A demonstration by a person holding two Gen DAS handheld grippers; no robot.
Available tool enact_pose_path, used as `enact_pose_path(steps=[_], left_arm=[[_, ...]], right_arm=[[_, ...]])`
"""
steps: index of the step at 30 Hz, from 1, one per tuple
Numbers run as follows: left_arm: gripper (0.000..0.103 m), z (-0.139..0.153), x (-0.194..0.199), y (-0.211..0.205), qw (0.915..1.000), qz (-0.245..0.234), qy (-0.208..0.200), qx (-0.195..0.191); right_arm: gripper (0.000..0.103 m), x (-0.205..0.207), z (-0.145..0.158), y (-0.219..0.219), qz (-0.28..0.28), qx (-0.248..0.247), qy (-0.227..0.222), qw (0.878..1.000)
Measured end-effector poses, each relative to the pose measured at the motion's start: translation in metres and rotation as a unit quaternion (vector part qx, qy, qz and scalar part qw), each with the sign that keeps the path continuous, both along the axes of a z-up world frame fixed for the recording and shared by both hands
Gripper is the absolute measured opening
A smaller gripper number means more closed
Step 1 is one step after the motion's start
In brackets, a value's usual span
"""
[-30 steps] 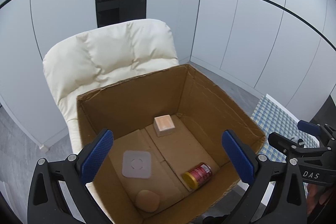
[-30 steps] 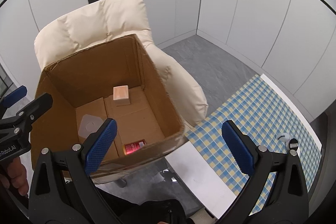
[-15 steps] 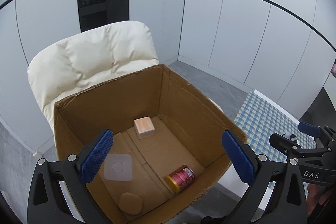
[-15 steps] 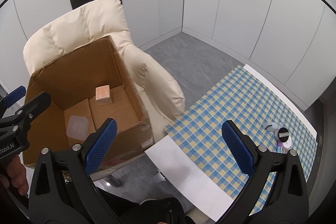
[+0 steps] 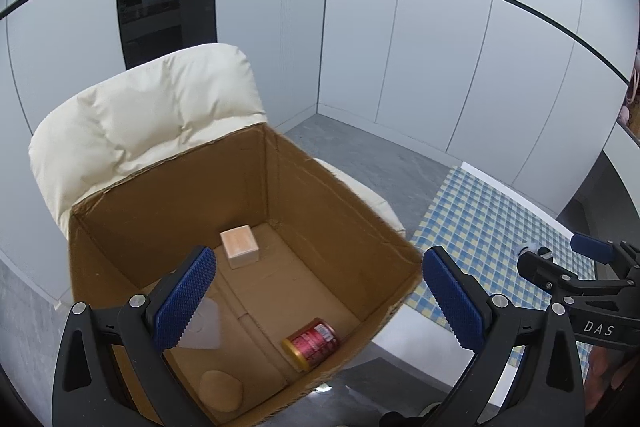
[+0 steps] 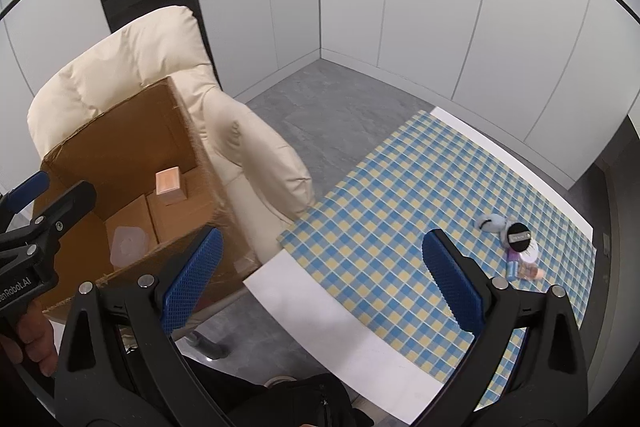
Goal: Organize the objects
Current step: 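Withdraw both tools from the box back toward the table, then move both tools over the tablecloth toward the cosmetic items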
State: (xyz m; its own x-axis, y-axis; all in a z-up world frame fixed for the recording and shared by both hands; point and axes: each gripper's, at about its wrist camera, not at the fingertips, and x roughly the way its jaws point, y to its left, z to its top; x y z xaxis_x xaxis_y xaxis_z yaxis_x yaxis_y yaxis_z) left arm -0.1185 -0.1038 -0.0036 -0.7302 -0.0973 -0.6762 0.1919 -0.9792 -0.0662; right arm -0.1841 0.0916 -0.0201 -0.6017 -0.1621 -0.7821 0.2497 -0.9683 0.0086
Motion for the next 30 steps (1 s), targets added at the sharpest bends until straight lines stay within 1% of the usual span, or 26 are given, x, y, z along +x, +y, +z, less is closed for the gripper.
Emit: enact_pose_path(steps=[23,30], left_arm=[[0.103,-0.006,-0.022,0.075,0.9977,-0.068,-0.004,-0.004],[0.103,-0.004,-0.030,0.094,0.9964,-0.084,-0.008,0.008]], right_arm=[[0.101,0.005,0.002,0.085,-0.074,0.001,0.001,0.997],[0.101,0.010,0.001,0.110,-0.095,0.007,0.002,0.995]])
